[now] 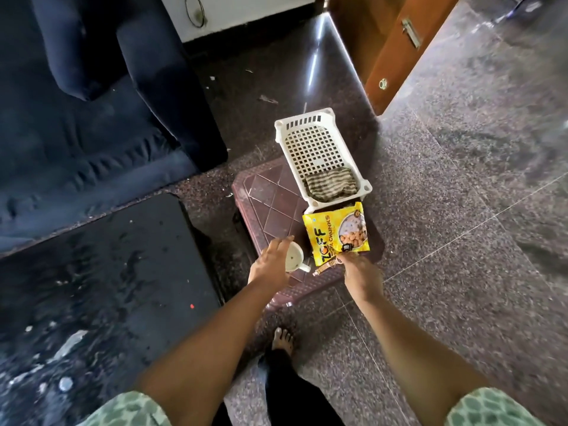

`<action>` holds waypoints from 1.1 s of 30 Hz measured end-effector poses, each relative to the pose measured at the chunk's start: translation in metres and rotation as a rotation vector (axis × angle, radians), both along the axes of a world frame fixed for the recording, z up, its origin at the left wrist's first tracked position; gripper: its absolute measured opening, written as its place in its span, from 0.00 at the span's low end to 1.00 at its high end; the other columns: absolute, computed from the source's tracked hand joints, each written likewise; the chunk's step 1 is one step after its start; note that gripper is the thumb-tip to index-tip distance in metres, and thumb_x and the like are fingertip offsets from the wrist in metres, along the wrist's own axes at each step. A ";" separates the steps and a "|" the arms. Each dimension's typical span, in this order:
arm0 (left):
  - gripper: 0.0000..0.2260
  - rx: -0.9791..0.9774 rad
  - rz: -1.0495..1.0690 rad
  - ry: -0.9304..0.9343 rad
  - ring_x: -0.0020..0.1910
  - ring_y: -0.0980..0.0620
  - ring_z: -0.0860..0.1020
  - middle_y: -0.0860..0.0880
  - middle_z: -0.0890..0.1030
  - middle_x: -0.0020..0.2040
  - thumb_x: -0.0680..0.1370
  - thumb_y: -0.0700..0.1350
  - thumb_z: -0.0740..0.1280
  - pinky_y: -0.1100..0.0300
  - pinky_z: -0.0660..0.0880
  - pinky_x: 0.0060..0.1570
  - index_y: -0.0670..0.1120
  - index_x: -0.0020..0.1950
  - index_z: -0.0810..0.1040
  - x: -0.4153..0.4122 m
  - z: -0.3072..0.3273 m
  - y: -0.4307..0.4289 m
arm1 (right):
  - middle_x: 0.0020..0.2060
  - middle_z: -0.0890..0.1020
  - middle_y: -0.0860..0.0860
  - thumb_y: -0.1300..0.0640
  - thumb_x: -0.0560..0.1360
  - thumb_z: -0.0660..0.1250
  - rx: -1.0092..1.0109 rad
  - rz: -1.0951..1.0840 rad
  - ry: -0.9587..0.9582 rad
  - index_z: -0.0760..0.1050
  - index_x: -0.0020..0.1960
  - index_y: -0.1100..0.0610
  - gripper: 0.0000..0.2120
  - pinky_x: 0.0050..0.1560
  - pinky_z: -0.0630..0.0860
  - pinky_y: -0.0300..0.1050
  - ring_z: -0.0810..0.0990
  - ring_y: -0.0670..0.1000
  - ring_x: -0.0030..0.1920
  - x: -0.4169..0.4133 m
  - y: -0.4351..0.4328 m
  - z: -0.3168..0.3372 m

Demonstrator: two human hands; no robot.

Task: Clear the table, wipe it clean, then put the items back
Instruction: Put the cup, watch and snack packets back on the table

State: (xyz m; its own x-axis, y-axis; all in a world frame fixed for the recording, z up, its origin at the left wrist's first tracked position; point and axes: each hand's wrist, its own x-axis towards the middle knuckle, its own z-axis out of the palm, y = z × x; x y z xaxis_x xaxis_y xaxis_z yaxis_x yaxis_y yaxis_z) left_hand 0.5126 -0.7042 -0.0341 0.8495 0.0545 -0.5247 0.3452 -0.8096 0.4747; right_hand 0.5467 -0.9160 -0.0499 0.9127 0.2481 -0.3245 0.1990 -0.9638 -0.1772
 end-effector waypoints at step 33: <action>0.35 0.044 -0.016 -0.037 0.60 0.47 0.74 0.50 0.72 0.65 0.68 0.45 0.76 0.50 0.74 0.54 0.52 0.71 0.62 -0.007 0.002 0.001 | 0.44 0.78 0.58 0.59 0.73 0.56 0.476 0.012 -0.176 0.77 0.47 0.63 0.13 0.40 0.76 0.51 0.79 0.59 0.42 0.001 0.001 0.017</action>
